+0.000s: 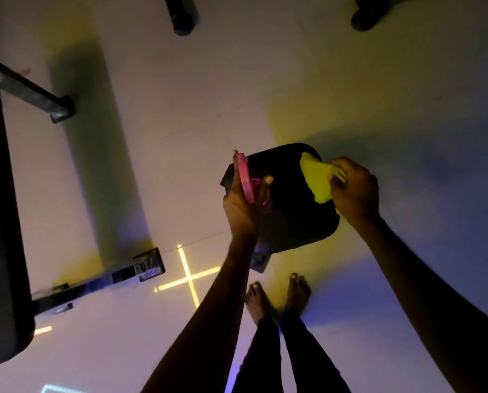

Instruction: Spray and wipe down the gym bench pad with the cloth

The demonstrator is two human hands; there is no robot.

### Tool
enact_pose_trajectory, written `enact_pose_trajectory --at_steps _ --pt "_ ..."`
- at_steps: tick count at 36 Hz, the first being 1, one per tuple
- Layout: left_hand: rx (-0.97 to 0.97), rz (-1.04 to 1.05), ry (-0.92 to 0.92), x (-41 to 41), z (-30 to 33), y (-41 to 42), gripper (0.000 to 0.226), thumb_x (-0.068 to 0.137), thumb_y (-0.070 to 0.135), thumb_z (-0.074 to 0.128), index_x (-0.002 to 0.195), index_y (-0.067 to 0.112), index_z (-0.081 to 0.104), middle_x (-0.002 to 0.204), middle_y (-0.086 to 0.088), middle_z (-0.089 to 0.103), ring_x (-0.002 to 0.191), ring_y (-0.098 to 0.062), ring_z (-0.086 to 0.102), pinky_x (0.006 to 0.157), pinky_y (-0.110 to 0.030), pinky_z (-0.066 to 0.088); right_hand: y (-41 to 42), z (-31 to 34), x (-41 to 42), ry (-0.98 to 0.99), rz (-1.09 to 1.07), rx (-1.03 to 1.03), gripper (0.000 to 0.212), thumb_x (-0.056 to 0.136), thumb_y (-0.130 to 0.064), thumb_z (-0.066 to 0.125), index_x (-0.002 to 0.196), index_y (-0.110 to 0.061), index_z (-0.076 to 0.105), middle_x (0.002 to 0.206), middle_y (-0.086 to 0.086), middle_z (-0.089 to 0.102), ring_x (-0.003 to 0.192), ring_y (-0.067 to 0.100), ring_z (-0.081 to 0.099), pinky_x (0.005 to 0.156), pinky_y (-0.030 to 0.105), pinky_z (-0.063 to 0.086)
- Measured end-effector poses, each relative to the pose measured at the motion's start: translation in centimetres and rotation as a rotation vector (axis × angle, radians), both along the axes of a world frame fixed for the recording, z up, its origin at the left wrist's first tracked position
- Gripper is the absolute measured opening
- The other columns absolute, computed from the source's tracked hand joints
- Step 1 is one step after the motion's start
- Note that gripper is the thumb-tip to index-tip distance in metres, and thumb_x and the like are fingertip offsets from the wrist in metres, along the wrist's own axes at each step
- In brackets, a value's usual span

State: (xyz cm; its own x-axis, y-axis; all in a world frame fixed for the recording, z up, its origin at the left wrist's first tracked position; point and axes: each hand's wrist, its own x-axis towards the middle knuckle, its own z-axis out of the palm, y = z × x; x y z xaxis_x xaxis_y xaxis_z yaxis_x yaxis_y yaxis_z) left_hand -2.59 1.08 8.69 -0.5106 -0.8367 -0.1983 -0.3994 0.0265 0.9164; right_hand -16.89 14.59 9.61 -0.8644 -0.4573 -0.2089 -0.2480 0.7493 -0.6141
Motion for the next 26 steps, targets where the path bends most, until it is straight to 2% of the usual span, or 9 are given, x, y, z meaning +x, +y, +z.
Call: enact_pose_trajectory --at_steps 3,6,8,10,12,14,19,22,26 --pt "-0.090 -0.036 -0.059 -0.1 -1.7 0.2 0.073 0.093 0.020 0.073 0.154 0.010 0.035 0.077 0.028 0.063 0.068 0.015 0.062 0.066 0.005 0.042 -0.8 -2.3 0.3 0.131 0.083 -0.010 0.036 0.091 0.001 0.061 0.124 -0.008 0.071 0.100 0.023 0.076 0.091 0.047 0.070 0.073 0.032 0.043" --pt "-0.102 -0.040 -0.096 0.2 -3.6 0.4 0.061 0.090 0.023 0.075 0.143 0.002 0.052 0.082 0.020 0.062 0.066 0.014 0.062 0.068 0.002 0.045 -1.3 -6.4 2.8 0.178 0.188 0.055 0.051 0.087 0.004 0.063 0.134 -0.016 0.068 0.084 0.026 0.073 0.075 0.048 0.067 0.066 0.047 0.057" --pt "-0.151 -0.028 -0.110 0.2 -4.0 0.6 0.056 0.090 0.025 0.076 0.139 0.013 0.054 0.085 0.015 0.065 0.065 0.012 0.060 0.071 -0.002 0.050 -1.0 -9.8 4.6 0.172 0.286 0.155 0.058 0.083 0.003 0.069 0.138 -0.014 0.065 0.084 0.028 0.071 0.074 0.048 0.069 0.063 0.049 0.058" --pt "-0.193 -0.044 -0.108 0.2 -4.1 0.7 0.068 0.091 0.027 0.075 0.149 0.018 0.042 0.089 0.006 0.069 0.068 0.004 0.060 0.071 0.003 0.046 0.0 -13.4 6.3 0.137 0.438 0.267 0.061 0.091 -0.007 0.067 0.150 -0.010 0.052 0.120 0.032 0.069 0.106 0.049 0.069 0.087 0.053 0.056" --pt "-0.223 -0.057 -0.100 0.2 -4.3 0.8 0.076 0.091 0.028 0.075 0.154 0.012 0.036 0.090 0.000 0.073 0.074 -0.009 0.066 0.073 0.002 0.044 1.2 -16.2 7.8 0.101 0.569 0.347 0.067 0.099 -0.020 0.058 0.159 -0.003 0.032 0.159 0.029 0.040 0.147 0.048 0.040 0.120 0.058 0.033" --pt "-0.213 -0.053 -0.116 0.3 -4.4 0.9 0.079 0.091 0.028 0.075 0.156 0.010 0.035 0.093 0.001 0.074 0.079 -0.011 0.068 0.076 0.000 0.045 1.8 -17.7 8.5 0.117 0.589 0.362 0.073 0.100 -0.028 0.056 0.160 0.001 0.025 0.167 0.026 0.024 0.156 0.045 0.021 0.127 0.059 0.019" --pt "-0.203 -0.035 -0.157 0.7 -4.6 0.8 0.055 0.087 0.026 0.079 0.133 0.006 0.057 0.106 -0.009 0.073 0.089 -0.021 0.069 0.082 -0.019 0.055 1.6 -17.6 8.5 0.146 0.599 0.382 0.075 0.100 -0.033 0.052 0.161 -0.002 0.021 0.169 0.024 0.022 0.158 0.040 0.018 0.129 0.054 0.011" --pt "-0.171 -0.037 -0.156 0.8 -4.3 0.7 0.065 0.084 0.029 0.082 0.139 0.010 0.052 0.114 -0.009 0.072 0.096 -0.023 0.069 0.084 -0.015 0.050 1.3 -16.4 7.6 0.101 0.588 0.364 0.069 0.101 -0.029 0.052 0.160 -0.003 0.028 0.165 0.023 0.031 0.156 0.039 0.027 0.128 0.052 0.014" --pt "-0.229 -0.081 -0.189 1.5 -3.6 0.3 0.062 0.082 0.033 0.082 0.134 0.010 0.056 0.113 -0.003 0.071 0.098 -0.024 0.068 0.088 -0.037 0.058 0.6 -14.3 6.7 0.050 0.495 0.356 0.052 0.097 -0.021 0.058 0.145 -0.001 0.052 0.132 0.030 0.064 0.125 0.044 0.060 0.110 0.052 0.041"
